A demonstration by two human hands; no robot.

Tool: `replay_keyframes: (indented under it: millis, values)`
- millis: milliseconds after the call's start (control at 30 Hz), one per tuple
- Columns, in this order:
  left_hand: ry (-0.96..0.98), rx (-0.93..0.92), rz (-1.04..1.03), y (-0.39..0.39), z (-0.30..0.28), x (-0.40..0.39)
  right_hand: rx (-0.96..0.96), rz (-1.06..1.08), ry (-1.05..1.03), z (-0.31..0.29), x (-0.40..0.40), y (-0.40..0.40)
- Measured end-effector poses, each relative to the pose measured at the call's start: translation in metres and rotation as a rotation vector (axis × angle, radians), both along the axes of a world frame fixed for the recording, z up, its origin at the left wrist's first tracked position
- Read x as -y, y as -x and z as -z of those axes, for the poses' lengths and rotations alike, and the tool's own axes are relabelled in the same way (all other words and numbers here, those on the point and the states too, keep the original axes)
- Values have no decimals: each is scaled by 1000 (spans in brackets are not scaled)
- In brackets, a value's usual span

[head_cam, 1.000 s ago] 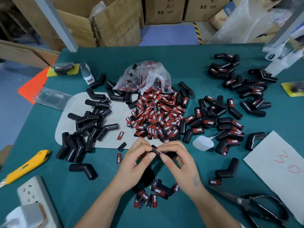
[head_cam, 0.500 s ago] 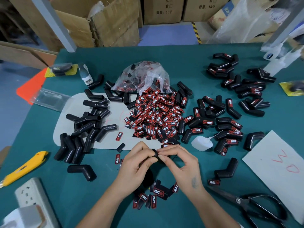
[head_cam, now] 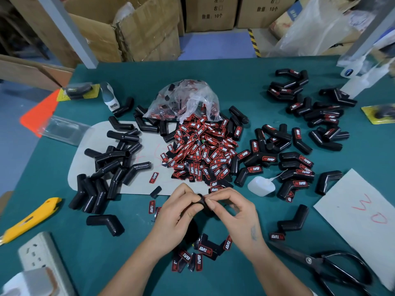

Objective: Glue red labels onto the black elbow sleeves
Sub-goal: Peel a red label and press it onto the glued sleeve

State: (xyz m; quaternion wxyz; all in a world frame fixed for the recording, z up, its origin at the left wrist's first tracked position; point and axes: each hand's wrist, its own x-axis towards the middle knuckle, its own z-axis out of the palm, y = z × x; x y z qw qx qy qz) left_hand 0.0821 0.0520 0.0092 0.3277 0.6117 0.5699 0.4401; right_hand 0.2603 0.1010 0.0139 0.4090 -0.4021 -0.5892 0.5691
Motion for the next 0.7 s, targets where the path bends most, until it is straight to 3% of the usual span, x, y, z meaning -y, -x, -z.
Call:
replay_keyframes:
  millis: [333, 500, 700]
  values:
    - [87, 103, 44, 1, -1, -1, -33, -44, 175, -4, -2, -1]
    - [127, 241, 46, 2, -1, -1, -175, -184, 325, -3, -4, -1]
    - [112, 333, -11, 1, 0, 0, -172, -97, 264, 0, 4, 6]
